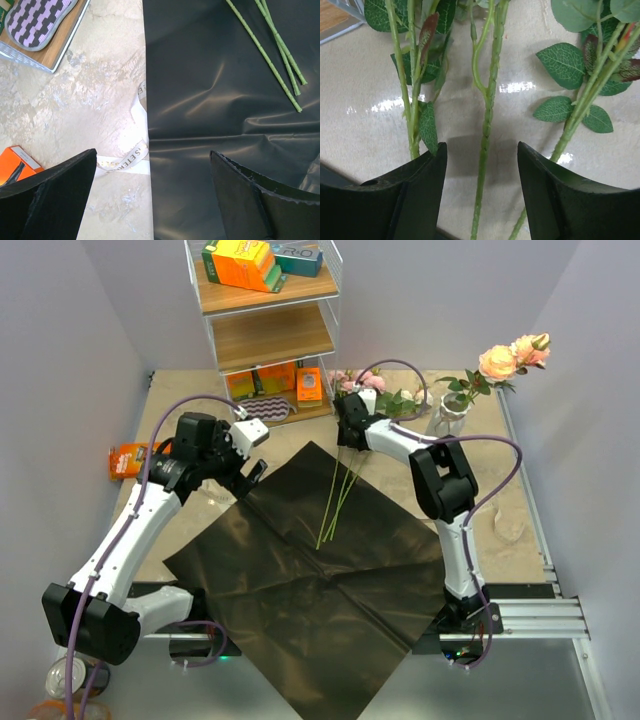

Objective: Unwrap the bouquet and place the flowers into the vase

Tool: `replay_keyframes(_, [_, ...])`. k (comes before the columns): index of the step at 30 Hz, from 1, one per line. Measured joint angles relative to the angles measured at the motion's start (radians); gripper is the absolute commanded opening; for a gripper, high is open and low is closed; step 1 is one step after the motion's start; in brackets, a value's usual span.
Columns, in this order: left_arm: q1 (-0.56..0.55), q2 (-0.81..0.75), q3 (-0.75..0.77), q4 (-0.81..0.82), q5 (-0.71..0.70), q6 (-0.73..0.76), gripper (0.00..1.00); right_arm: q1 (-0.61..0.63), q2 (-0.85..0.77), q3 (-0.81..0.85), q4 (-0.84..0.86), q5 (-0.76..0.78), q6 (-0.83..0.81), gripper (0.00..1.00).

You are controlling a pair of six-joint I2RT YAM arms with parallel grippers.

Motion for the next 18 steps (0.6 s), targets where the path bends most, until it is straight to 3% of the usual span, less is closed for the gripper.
replay_keyframes(9, [0.000,0.000,0.000,-0.001,0.000,0.015,0.99,-0.011,0.038,0.072,-0.004,-0.015,0.032,0.51])
replay_keyframes(18, [0.000,0.000,0.000,-0.003,0.000,0.020,0.99,-0.036,0.046,0.076,0.014,-0.029,0.065,0.51])
